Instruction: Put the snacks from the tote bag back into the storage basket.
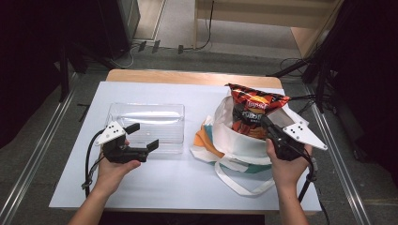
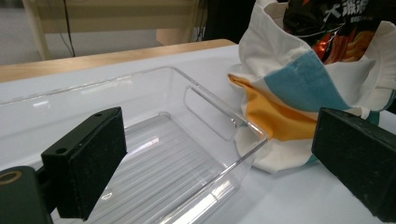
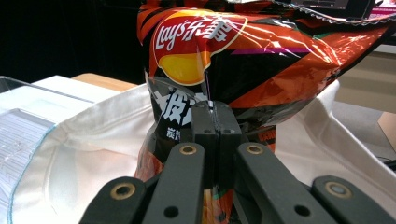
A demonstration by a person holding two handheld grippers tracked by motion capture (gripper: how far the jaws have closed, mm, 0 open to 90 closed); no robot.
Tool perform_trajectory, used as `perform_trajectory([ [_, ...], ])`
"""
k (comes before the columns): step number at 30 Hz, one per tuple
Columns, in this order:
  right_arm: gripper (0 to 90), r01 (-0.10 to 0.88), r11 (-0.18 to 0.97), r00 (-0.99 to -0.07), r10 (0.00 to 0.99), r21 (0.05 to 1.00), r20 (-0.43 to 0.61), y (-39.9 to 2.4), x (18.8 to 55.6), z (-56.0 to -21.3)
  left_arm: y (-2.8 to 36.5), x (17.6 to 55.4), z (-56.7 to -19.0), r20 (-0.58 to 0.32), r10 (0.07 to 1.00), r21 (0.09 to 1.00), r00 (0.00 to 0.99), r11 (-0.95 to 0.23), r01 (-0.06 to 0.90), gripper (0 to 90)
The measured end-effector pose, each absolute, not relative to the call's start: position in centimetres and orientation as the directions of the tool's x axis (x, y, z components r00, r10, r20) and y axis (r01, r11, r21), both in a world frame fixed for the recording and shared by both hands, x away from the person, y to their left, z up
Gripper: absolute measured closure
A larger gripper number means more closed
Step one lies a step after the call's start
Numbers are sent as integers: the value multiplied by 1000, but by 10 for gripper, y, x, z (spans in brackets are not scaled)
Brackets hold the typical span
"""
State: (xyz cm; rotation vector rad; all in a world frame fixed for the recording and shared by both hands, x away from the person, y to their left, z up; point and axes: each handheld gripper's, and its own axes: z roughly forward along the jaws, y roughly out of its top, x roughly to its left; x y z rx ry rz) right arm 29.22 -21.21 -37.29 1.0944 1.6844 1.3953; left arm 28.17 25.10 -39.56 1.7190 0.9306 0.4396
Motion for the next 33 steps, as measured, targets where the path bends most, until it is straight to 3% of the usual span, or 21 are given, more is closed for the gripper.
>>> perform_trajectory([
  [16, 900, 144, 37, -401, 916, 989, 24, -212, 297, -356, 277, 280, -399, -161, 791, 923, 590, -92, 375, 53],
  [33, 900, 98, 2, -404, 914, 995, 38, -204, 298, -335, 280, 281, -397, -169, 798, 926, 579, -73, 371, 65],
])
